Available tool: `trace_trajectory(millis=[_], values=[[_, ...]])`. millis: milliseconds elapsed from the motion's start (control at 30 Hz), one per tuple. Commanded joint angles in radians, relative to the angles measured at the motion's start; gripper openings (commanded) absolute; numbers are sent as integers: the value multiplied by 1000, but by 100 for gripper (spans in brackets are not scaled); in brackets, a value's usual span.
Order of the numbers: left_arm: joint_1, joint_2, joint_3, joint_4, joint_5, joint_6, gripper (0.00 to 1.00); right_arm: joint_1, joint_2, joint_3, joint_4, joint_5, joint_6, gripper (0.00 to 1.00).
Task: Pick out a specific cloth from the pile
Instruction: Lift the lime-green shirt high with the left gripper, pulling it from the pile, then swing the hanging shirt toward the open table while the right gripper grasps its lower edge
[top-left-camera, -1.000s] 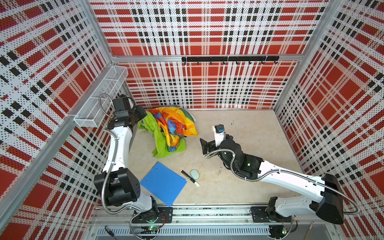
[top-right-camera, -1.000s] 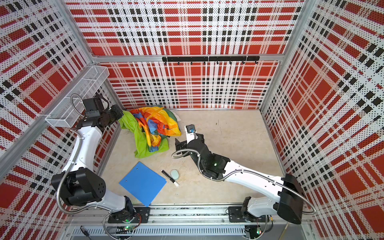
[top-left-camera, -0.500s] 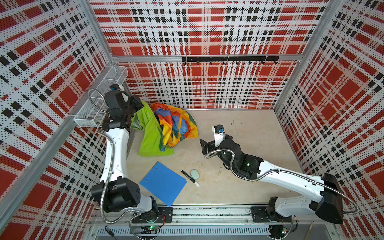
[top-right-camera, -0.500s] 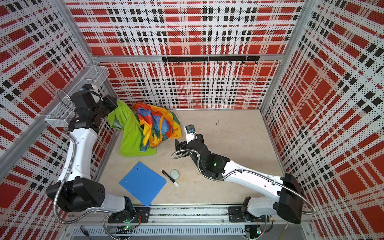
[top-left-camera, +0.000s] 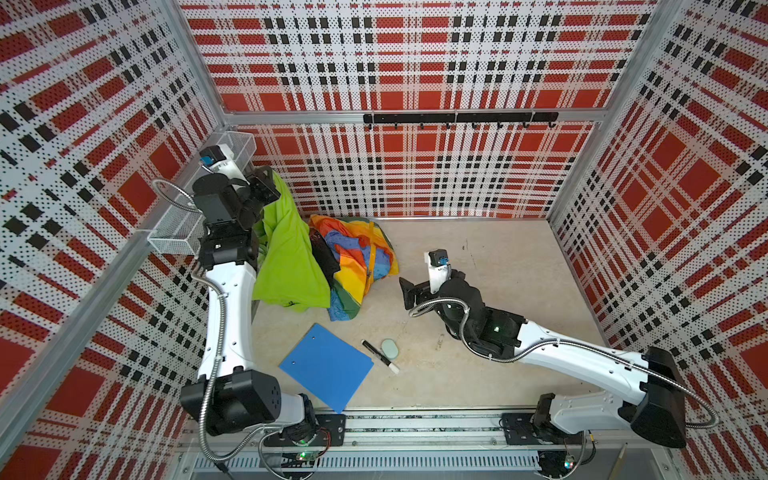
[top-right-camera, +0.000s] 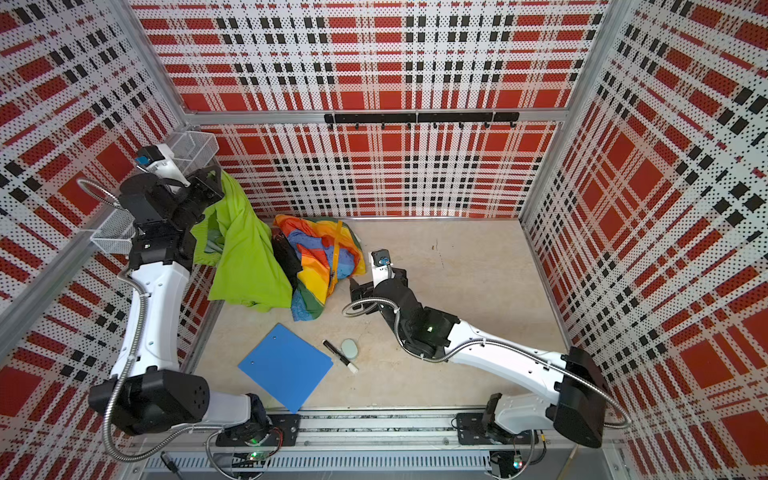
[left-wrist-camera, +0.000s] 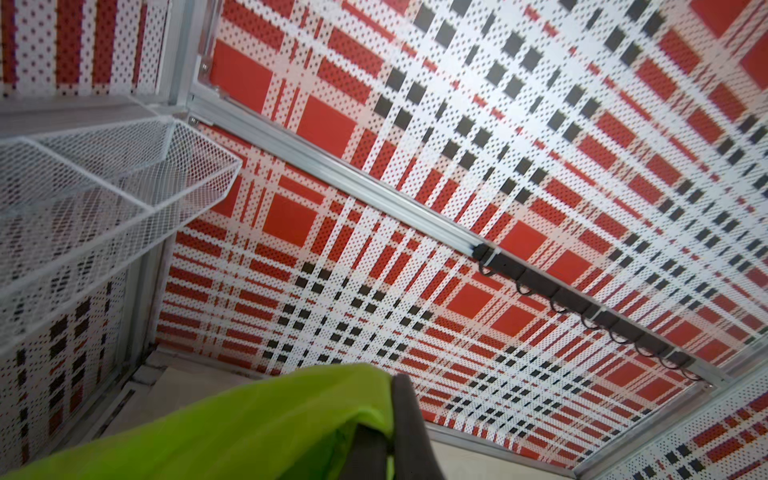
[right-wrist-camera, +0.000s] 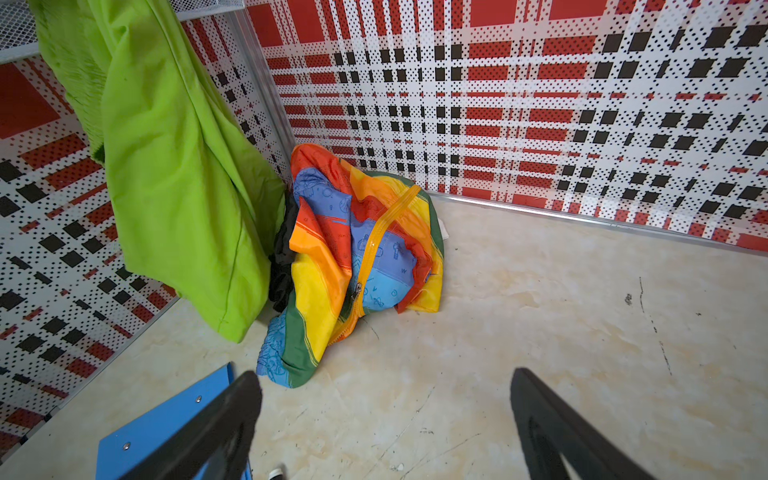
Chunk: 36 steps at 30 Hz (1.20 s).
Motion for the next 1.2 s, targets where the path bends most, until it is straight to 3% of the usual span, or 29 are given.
trace_trajectory(millis=[0,233,633,1000,1167], values=[[-6,-42,52,170,25,-36,0,5,0,17,20,-3,12,100],[28,-66,17,326,90,-188,0,5,-4,16,16,6,16,100],[-52,-68,80,423,107,-345,0,5,-81,-46,42,135,86,100],[-336,-84,120,352,-18,-246,0,5,-232,-111,47,121,46,100],[-541,-68,106,363,-111,-182,0,5,-325,-118,7,133,25,100]])
